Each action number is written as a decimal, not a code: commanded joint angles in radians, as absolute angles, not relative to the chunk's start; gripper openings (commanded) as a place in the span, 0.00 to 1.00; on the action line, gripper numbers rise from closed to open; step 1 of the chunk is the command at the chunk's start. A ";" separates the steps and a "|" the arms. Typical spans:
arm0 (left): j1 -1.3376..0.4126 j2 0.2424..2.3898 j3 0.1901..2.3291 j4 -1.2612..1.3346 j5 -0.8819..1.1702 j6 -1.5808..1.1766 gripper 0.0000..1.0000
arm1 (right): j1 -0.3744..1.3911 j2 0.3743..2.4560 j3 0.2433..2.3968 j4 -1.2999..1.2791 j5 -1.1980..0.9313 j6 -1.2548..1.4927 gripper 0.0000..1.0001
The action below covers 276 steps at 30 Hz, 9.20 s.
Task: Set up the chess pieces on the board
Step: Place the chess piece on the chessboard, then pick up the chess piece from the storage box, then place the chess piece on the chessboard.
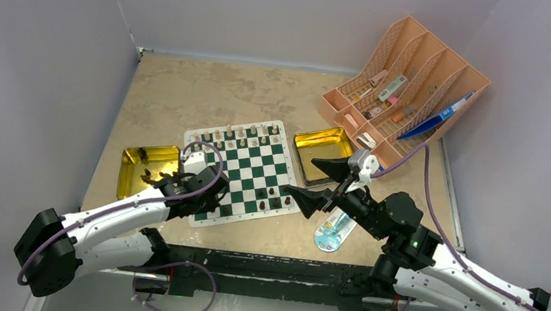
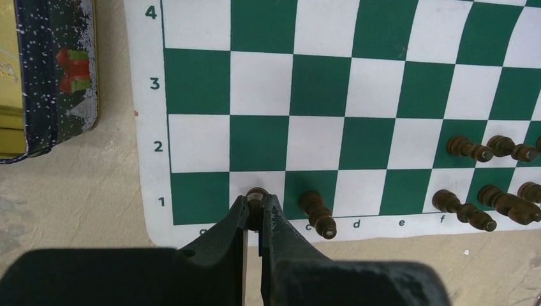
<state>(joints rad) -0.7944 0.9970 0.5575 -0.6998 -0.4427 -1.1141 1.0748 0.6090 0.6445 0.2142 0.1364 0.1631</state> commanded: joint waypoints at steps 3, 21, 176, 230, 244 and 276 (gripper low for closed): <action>-0.798 1.013 0.551 -0.661 -0.438 -1.094 0.00 | 1.075 0.614 0.667 0.251 0.147 0.152 0.99; -0.798 1.029 0.566 -0.675 -0.421 -1.077 0.03 | 1.075 0.637 0.684 0.255 0.143 0.136 0.99; 0.127 0.824 0.819 -0.798 0.669 -1.050 0.00 | 1.257 1.646 0.764 1.286 -0.028 -0.894 0.43; 0.127 0.757 0.838 -0.806 0.159 -1.062 0.00 | 1.319 1.580 0.670 1.286 0.050 -0.536 0.00; 0.127 0.544 1.082 -0.743 -0.145 -0.653 0.00 | 1.321 1.715 1.090 0.514 0.105 0.108 0.00; 0.127 0.502 1.197 -0.778 -0.383 -0.562 0.00 | 1.341 2.120 1.562 -0.093 0.188 0.260 0.00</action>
